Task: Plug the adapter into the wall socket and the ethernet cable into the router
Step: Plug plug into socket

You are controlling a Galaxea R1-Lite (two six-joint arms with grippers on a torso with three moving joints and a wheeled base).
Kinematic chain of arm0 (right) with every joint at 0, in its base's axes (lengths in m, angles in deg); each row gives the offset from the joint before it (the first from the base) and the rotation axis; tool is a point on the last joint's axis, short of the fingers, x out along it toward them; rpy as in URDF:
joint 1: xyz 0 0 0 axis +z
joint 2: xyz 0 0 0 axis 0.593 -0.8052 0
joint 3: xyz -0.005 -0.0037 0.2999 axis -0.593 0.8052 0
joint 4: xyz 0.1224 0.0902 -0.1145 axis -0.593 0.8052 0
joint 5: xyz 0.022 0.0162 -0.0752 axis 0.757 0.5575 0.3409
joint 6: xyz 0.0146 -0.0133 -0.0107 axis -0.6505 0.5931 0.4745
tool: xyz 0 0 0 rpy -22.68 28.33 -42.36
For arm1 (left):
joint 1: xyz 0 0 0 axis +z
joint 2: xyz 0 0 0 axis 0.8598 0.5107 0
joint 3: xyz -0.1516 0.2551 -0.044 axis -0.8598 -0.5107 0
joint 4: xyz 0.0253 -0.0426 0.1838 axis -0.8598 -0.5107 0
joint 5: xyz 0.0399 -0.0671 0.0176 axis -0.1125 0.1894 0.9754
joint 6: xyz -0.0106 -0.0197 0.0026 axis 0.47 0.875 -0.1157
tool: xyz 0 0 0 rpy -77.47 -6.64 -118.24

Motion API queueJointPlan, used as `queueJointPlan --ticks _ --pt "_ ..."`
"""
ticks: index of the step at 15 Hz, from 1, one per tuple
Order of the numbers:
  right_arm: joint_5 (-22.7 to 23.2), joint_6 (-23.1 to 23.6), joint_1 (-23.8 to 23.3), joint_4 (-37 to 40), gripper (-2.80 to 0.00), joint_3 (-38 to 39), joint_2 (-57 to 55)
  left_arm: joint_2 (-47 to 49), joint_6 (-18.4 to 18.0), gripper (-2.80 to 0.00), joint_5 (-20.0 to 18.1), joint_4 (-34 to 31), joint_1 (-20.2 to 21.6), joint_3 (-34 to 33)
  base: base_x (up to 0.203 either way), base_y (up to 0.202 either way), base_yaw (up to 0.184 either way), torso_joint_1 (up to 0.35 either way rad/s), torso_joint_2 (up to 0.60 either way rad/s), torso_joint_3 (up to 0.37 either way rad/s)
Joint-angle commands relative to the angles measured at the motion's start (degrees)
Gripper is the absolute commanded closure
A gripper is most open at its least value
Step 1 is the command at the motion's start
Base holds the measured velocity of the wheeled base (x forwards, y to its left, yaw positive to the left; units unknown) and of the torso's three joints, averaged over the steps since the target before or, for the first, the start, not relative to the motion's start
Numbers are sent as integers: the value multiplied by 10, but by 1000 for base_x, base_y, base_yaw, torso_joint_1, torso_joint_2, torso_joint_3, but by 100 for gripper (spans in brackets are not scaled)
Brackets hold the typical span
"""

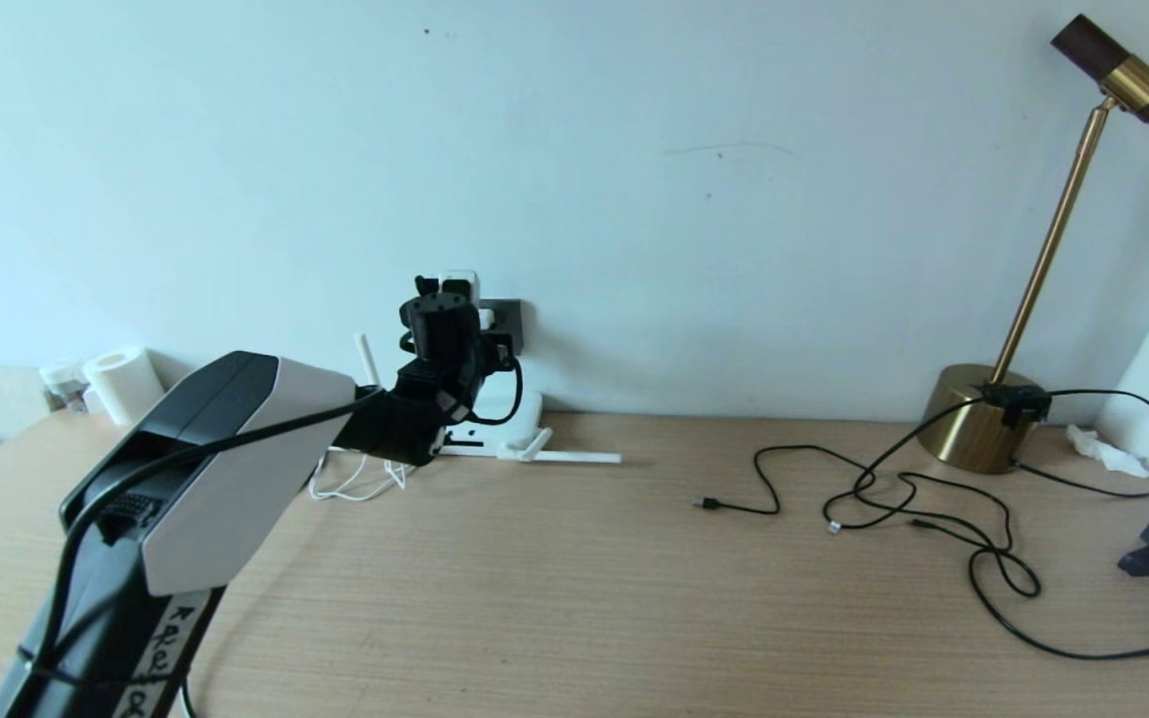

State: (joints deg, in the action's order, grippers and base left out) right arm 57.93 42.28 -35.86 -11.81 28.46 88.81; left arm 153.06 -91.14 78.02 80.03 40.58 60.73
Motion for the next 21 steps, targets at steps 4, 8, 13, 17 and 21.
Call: queueJointPlan --ticks 4,8,13,17,21 --pt "0 0 0 0 0 6 0 5 0 0 1 -1 -1 9 0 0 0 0 0 0" --pt "0 0 0 0 0 6 0 5 0 0 1 -1 -2 10 0 0 0 0 0 0" --pt "0 0 0 0 0 6 0 1 0 0 1 -2 -2 10 0 0 0 0 0 0" --pt "0 0 0 0 0 6 0 -1 0 0 1 -4 -1 9 0 0 0 0 0 0" --pt "0 0 0 0 0 6 0 -2 0 0 1 -3 -1 7 0 0 0 0 0 0"
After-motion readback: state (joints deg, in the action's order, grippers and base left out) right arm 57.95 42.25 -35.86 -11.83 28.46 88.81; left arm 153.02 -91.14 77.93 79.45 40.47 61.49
